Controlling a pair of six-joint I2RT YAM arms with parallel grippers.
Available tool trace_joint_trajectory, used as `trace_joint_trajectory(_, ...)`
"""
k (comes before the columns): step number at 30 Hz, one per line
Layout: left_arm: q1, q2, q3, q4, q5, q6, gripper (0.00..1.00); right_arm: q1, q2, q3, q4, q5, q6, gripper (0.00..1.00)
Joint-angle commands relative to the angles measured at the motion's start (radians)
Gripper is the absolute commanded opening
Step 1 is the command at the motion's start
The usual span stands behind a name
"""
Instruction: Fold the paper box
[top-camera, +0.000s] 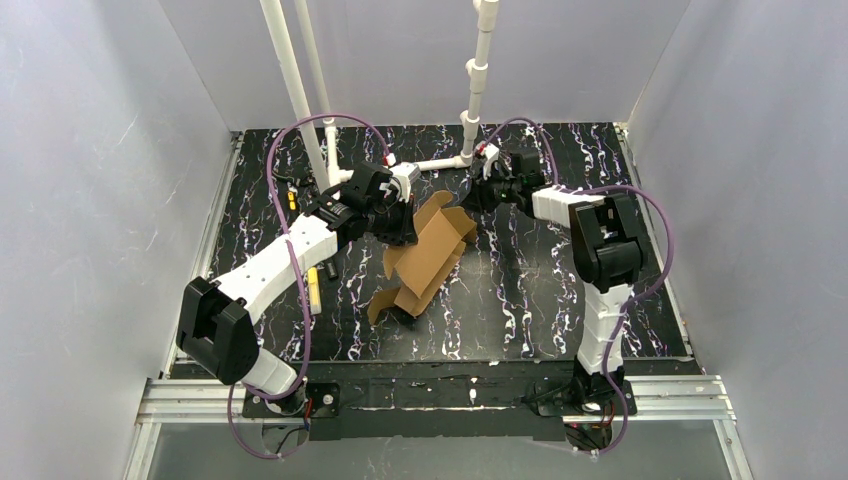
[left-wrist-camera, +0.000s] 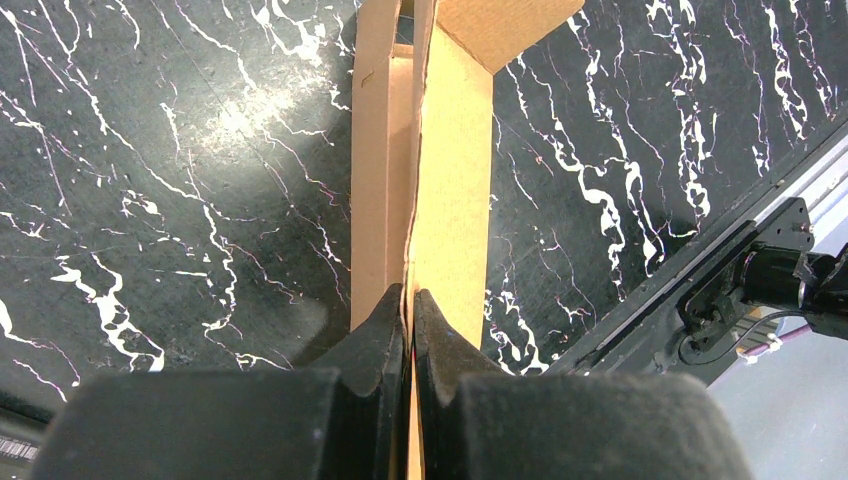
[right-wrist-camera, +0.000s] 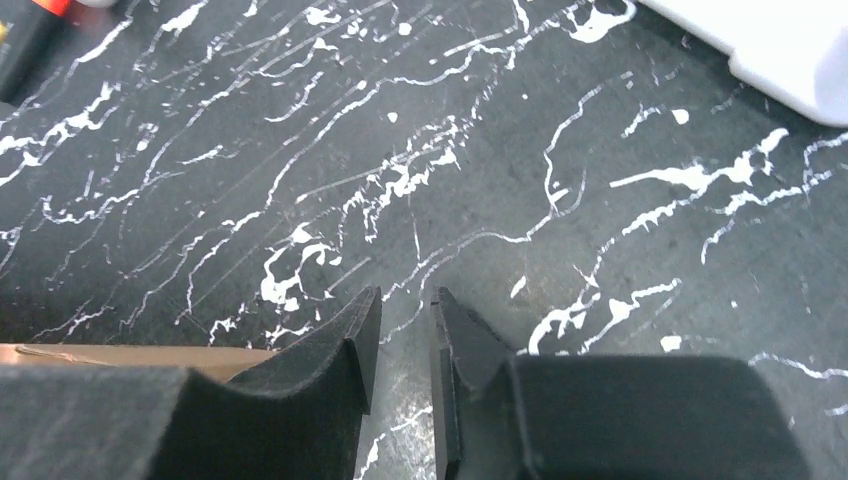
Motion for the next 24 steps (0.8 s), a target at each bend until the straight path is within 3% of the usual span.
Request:
trace_joint_trajectory(1, 0.008, -0.001, 0.012, -0.057, 0.007, 0.017, 0.0, 0.016, 0.028, 0.053, 0.075, -0.139, 0.04, 0.34)
trace_joint_trajectory(9, 0.008, 0.003, 0.015, -0.059, -0.002, 0.016, 0.0, 0.022, -0.004, -0.007, 0.035, -0.324, -0.068, 0.34)
trace_joint_trajectory(24, 0.008, -0.013, 0.002, -0.048, -0.034, 0.0, 0.0, 0.009, -0.147, -0.148, -0.069, -0.401, -0.226, 0.38)
